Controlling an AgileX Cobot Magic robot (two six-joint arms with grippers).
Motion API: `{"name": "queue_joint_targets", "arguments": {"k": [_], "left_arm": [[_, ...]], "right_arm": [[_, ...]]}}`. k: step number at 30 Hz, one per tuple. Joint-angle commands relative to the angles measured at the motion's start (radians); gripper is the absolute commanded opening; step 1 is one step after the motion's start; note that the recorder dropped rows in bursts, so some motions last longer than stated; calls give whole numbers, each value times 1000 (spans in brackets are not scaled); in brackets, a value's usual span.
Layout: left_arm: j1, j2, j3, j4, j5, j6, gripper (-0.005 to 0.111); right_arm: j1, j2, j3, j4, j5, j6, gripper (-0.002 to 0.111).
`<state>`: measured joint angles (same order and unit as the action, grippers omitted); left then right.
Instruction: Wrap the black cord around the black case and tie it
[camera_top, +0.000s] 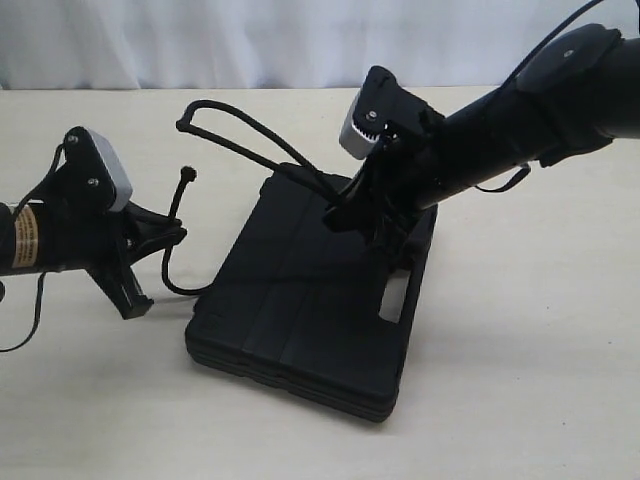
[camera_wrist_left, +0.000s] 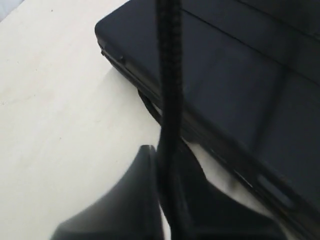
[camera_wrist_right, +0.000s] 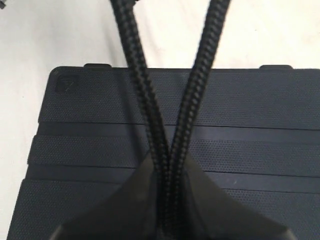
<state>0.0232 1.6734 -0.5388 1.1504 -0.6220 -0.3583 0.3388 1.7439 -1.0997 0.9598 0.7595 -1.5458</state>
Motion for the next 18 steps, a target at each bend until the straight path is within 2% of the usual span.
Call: {"name": "queue_joint_targets", "arguments": {"k": [1, 3, 8, 12, 18], "left_arm": [[-1, -9, -36, 65, -33, -75, 0], [-7, -9, -45, 76, -73, -84, 0], [-72, -9, -69, 89, -2, -86, 0], [-126, -9, -95, 87, 3, -102, 0], [-139, -9, -132, 87, 6, -193, 0]], "right_arm": [[1, -13, 2, 24, 28, -3, 4], [1, -7, 12, 24, 6, -3, 4], [1, 36, 26, 20, -15, -3, 4], [1, 62, 30, 20, -15, -3, 4], [1, 84, 33, 15, -24, -6, 4]]}}
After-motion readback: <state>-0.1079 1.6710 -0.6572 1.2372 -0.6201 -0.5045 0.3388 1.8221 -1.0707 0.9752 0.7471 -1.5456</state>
